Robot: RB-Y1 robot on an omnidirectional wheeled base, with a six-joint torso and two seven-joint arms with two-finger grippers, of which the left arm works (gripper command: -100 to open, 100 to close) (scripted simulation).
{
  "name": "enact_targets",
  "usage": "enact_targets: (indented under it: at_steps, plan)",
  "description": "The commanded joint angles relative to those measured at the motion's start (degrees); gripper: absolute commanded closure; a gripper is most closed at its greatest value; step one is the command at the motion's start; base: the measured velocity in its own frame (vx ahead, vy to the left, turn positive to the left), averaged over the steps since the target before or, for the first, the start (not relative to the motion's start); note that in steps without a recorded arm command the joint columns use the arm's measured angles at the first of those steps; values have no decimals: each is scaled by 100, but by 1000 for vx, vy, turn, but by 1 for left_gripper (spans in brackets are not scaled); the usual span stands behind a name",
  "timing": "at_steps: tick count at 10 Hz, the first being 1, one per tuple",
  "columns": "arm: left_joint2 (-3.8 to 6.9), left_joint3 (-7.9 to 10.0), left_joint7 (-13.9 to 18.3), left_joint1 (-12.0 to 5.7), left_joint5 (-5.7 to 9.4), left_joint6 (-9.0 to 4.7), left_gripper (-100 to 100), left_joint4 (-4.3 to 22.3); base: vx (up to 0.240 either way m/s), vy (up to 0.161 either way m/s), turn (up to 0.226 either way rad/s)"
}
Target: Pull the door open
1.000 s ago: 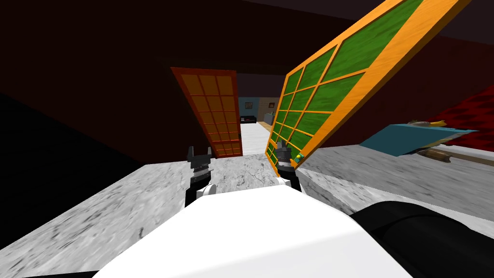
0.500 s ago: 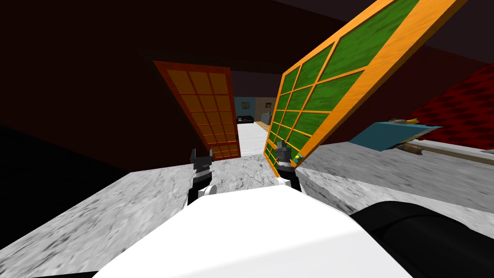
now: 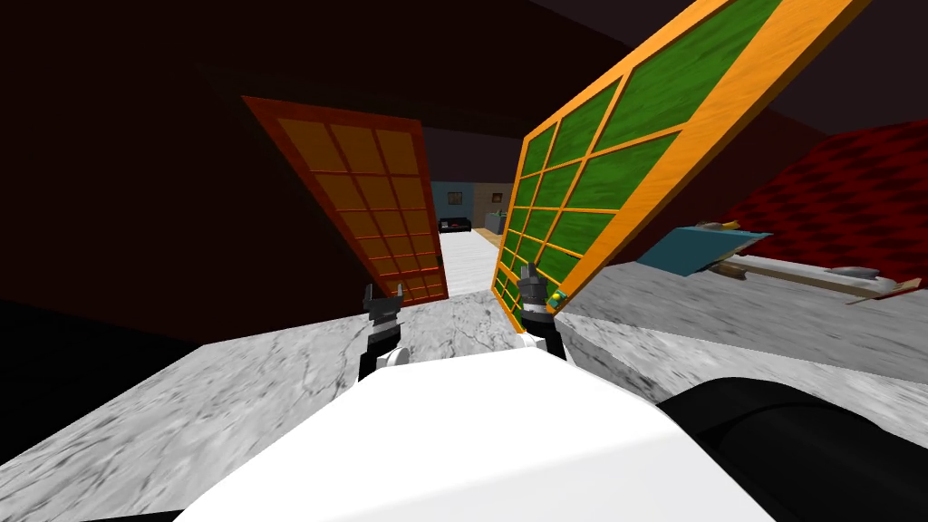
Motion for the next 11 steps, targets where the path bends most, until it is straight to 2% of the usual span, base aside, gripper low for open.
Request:
enact_targets:
  at_steps: [1,11]
  plan:
    - [48,7,166,-44,126,-55,-100,200,97,1,-123]
    - [228,-20,1131,-327,899,-412,-100,1501,103,3,-127]
